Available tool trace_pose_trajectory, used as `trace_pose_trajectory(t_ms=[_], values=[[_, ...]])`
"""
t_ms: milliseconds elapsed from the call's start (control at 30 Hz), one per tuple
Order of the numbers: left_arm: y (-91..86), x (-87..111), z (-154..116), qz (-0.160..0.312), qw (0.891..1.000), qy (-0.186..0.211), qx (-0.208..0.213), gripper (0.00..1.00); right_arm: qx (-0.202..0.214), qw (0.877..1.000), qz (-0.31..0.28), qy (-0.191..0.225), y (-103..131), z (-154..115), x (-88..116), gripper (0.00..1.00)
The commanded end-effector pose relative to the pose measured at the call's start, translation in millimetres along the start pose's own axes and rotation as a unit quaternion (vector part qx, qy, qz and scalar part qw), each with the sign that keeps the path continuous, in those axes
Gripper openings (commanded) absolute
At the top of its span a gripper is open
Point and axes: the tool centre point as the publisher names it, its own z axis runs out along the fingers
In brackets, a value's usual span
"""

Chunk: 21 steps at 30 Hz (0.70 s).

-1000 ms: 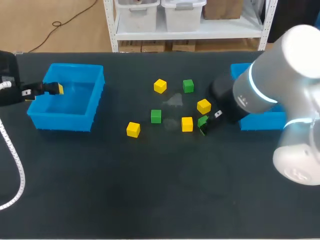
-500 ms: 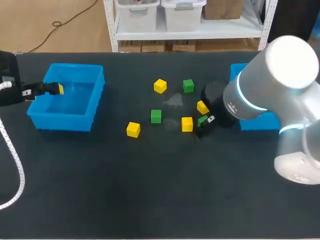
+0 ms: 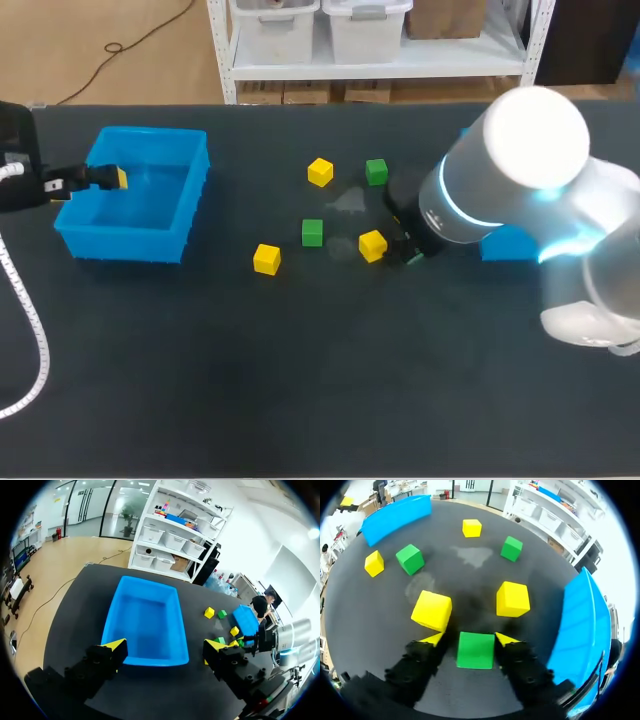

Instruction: Put the green cubes in the right bin and the yellow cubes in the left bin.

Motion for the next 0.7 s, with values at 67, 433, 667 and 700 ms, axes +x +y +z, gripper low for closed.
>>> trace_pose_trajectory(t_ms=[67,433,667,700], values=[[-2.5,-0.9,1,-0.001,1.000,0.002,-0.007,1.00,0.090,0.996,0.000,-0.013,-2,1,7,0.00],[-2.5,-0.9,1,-0.001,1.000,0.002,-0.007,1.00,0.097,0.991,0.027,-0.088,-39,-67,-7,0.00],[-2.5,-0.9,1,-0.001,1.000,0.002,-0.007,1.00,0.113,0.978,0.107,-0.142,-100,-120,-31,0.00],[-2.5,-0.9,1,-0.001,1.000,0.002,-0.007,1.00,0.123,0.974,0.120,-0.147,-111,-123,-33,0.00]])
